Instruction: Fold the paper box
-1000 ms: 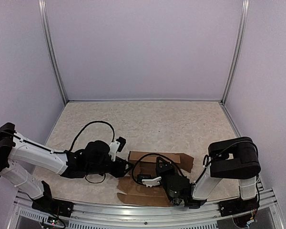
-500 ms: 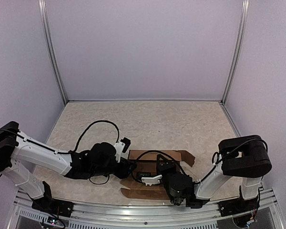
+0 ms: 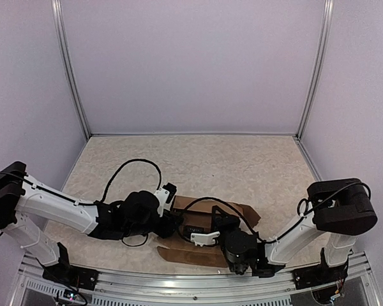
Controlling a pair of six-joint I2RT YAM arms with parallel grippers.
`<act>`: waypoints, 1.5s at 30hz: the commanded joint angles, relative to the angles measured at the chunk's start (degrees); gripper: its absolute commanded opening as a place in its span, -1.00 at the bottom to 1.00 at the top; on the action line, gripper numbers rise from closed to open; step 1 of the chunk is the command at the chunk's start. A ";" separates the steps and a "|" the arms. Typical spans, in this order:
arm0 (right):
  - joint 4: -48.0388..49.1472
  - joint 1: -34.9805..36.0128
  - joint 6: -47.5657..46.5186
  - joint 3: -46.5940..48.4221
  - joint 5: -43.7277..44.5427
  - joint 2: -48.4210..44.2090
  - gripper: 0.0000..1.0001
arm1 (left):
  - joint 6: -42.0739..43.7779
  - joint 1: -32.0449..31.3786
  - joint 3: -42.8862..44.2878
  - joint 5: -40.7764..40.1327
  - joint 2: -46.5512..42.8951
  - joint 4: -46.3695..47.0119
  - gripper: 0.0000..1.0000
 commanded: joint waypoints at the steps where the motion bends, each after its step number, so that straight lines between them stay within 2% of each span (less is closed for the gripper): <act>1: -1.53 1.62 2.30 -0.13 1.46 3.26 -1.00 | 1.15 -0.29 1.02 -3.69 0.37 -0.43 0.03; 4: 0.39 2.00 1.27 -0.03 1.80 4.99 -1.00 | 1.62 -0.35 1.24 -4.43 0.99 0.16 0.01; 15: -2.88 2.31 4.61 1.97 2.07 5.28 -1.00 | 1.21 -0.29 3.61 -4.08 5.76 1.63 -0.10; 26: -9.54 2.83 12.28 5.87 4.38 5.32 -1.00 | -1.00 -0.76 4.24 -5.18 7.47 1.06 -0.37; 35: -27.29 2.85 27.96 10.05 3.72 2.57 -1.00 | -2.67 -2.28 2.60 -8.17 6.81 3.20 -0.52; 40: -36.50 3.00 35.73 11.81 2.52 1.27 -1.00 | -2.61 -2.90 3.11 -8.94 7.12 3.65 -0.77; 43: -42.87 3.09 41.85 12.90 0.74 -0.21 -1.00 | -1.84 -3.23 4.02 -9.23 7.15 2.87 -1.00; 45: -46.56 3.08 45.64 13.65 -1.29 -1.45 -0.95 | -1.32 -3.28 4.36 -9.45 6.98 2.33 -1.00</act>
